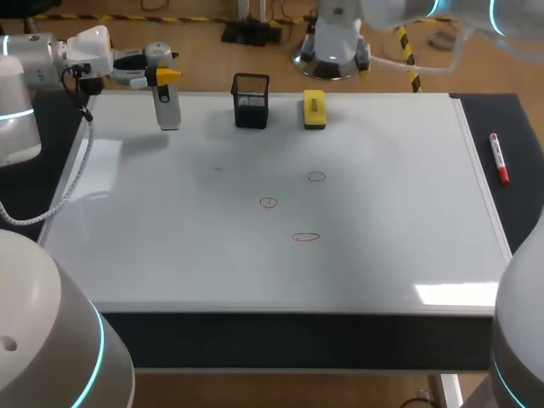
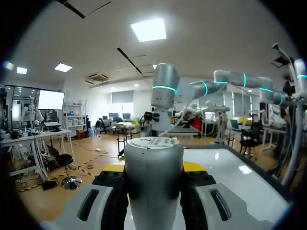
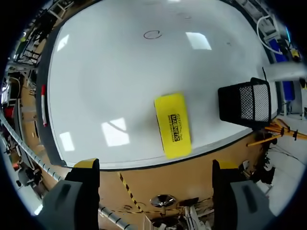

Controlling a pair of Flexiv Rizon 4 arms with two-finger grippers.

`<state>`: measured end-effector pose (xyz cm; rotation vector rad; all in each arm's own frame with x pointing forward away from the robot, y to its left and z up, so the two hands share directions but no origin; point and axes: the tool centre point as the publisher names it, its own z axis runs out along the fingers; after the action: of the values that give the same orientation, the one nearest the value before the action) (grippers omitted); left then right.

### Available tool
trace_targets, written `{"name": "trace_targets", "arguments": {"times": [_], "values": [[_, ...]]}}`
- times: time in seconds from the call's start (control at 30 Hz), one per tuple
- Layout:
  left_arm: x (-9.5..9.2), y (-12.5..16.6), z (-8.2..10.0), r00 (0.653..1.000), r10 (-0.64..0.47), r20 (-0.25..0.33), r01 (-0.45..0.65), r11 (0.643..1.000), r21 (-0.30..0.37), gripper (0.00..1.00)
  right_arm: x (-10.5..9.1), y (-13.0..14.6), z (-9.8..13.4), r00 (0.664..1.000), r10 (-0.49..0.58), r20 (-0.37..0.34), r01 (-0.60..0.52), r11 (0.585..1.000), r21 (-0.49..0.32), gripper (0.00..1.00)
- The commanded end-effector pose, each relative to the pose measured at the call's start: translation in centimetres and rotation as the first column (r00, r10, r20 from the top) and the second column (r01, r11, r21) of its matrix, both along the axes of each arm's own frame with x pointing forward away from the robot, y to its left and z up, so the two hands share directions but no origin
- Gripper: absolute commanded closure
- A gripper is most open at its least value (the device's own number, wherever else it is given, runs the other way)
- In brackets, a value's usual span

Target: Pick up the inspection probe, press it on each red-marked spot on the whiteboard one by one, put down the probe, pick up the eraser, and wipe off all the red marks.

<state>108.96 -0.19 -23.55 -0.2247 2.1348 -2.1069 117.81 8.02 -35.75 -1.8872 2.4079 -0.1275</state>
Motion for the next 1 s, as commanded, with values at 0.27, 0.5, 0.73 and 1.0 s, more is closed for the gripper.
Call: {"name": "trace_targets", "arguments": {"times": [0.27, 0.5, 0.73, 1.0], "values": [[0.0, 0.0, 0.1, 1.0, 0.001, 0.0, -0.001, 1.0, 0.0, 1.0, -0.8, 1.2, -0.3, 1.0, -0.005, -0.027, 0.004, 1.0, -0.029, 0.0], [0.0, 0.0, 0.1, 1.0, 0.001, 0.0, -0.001, 1.0, 0.0, 1.0, -0.8, 2.3, -1.1, 1.0, 0.004, -0.017, -0.003, 1.0, 0.021, 0.0], [0.0, 0.0, 0.1, 1.0, 0.001, 0.0, -0.001, 1.0, 0.0, 1.0, -0.8, 3.1, -2.4, 0.999, 0.045, -0.028, -0.044, 0.997, 0.061, 0.0], [0.0, 0.0, 0.1, 1.0, 0.001, 0.0, -0.001, 1.0, 0.0, 1.0, -1.0, 3.5, -3.3, 0.996, 0.084, -0.04, -0.08, 0.994, 0.074, 0.0]]}}
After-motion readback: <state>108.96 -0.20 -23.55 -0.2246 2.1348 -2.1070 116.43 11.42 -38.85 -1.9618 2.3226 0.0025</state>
